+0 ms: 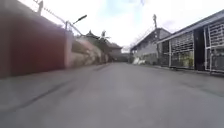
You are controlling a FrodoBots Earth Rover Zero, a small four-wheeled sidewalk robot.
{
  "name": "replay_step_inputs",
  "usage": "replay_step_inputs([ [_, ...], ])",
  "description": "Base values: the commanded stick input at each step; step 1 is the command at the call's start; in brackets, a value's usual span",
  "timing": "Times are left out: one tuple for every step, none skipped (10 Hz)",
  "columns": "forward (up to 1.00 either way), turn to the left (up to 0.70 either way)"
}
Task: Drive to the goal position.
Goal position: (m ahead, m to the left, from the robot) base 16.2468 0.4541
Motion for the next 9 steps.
replay_step_inputs([
  [1.00,0.00],
  [1.00,0.00],
  [1.00,0.00],
  [1.00,0.00],
  [1.00,0.00],
  [1.00,0.00],
  [1.00,0.00],
  [1.00,0.00],
  [1.00,0.00],
])
